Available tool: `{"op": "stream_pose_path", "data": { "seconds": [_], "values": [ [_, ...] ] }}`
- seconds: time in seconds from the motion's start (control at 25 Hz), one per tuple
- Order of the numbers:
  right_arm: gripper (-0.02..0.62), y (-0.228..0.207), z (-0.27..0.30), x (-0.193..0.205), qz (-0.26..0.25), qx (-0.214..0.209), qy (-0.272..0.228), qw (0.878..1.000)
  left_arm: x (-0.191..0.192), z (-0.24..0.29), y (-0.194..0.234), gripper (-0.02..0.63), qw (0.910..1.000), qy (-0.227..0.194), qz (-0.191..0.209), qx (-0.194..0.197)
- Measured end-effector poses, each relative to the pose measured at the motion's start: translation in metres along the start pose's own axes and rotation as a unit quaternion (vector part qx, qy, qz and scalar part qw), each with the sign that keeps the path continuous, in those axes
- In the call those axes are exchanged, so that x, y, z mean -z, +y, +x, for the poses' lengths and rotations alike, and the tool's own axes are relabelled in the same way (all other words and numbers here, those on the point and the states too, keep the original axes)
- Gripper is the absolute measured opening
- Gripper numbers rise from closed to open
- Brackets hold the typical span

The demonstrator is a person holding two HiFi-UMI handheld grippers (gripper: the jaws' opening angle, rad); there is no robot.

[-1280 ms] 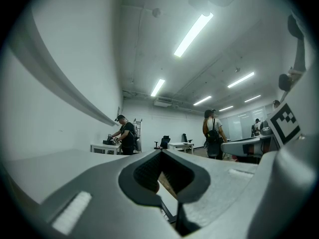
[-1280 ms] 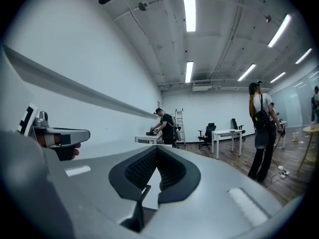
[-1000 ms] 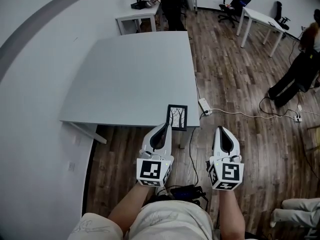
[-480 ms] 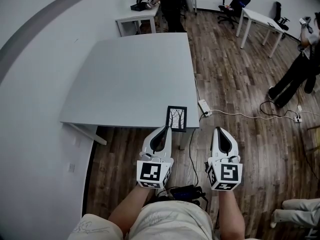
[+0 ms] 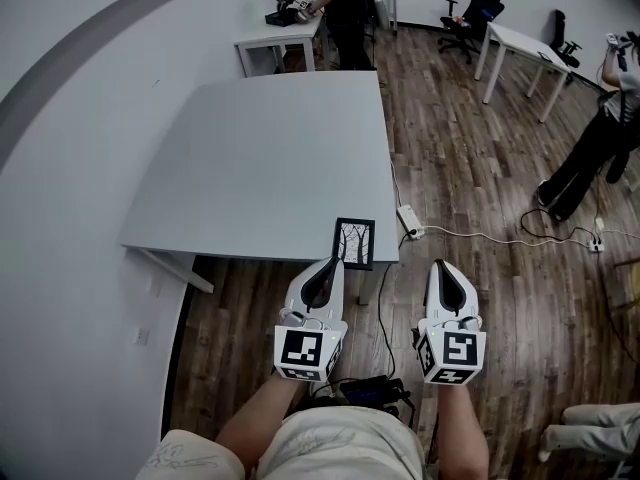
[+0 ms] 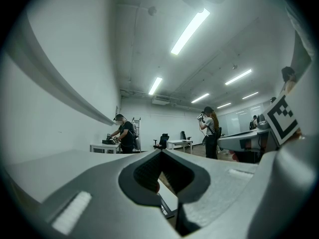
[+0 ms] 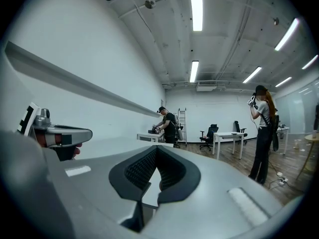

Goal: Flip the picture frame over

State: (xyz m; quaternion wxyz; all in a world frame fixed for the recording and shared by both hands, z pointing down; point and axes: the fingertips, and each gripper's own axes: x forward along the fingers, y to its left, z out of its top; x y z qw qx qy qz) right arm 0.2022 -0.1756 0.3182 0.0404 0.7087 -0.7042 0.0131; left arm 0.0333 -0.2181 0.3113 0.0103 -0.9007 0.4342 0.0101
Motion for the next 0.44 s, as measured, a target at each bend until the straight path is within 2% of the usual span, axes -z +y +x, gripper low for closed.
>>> {"op": "stream_pose_path", "data": {
  "seconds": [0.44],
  "values": [
    [0.020,-0.0031,-0.0018,-0.0003,0.000,0.003,-0.002,1.000,-0.0039,-0.0026,0.0003,0.000,1.0000,-0.002,-0.001,-0.004]
  ]
}}
